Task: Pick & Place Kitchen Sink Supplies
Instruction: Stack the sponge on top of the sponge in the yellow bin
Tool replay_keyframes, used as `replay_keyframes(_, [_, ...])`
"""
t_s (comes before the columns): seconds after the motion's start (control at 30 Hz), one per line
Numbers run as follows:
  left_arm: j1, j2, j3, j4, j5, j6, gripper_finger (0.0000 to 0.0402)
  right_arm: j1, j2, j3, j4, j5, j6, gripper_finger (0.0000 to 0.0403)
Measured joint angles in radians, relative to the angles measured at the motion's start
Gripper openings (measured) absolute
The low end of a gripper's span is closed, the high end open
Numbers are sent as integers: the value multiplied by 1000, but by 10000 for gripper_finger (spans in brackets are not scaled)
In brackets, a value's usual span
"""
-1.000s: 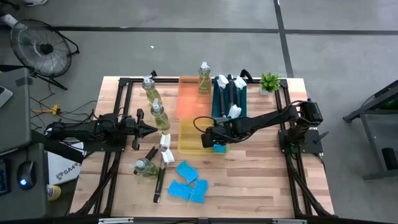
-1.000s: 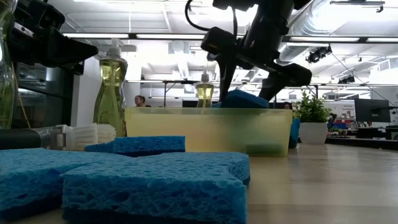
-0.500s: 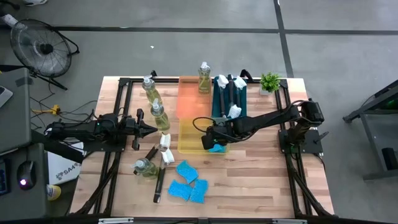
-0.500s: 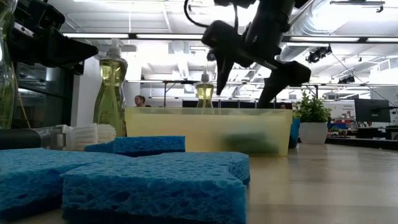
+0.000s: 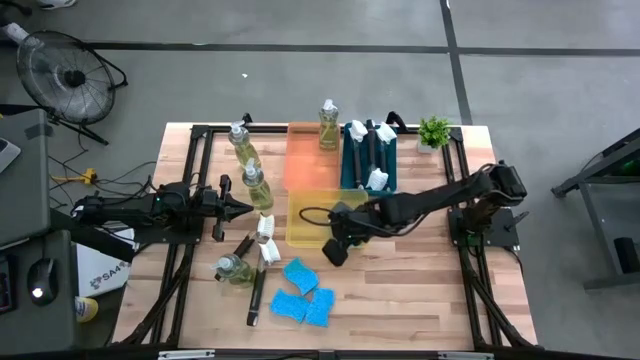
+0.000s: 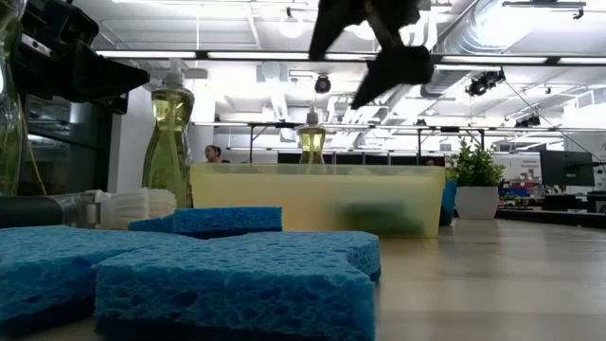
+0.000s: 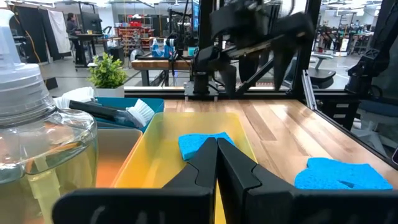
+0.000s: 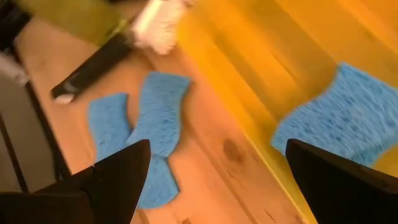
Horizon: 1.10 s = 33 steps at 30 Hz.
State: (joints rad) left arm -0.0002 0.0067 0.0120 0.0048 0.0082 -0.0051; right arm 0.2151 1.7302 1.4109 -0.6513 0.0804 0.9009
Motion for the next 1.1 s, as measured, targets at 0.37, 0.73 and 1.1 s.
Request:
replay_keyframes(0.37, [0,0,0,0,0,0,1,107,9,32,36,44,-123,368])
replay_keyframes(0.73, [0,0,0,0,0,0,1,188,122,32,133,7,278,368])
replay_keyframes(1.1, [0,0,0,0,0,0,1,204,243,31,197,113,586,368])
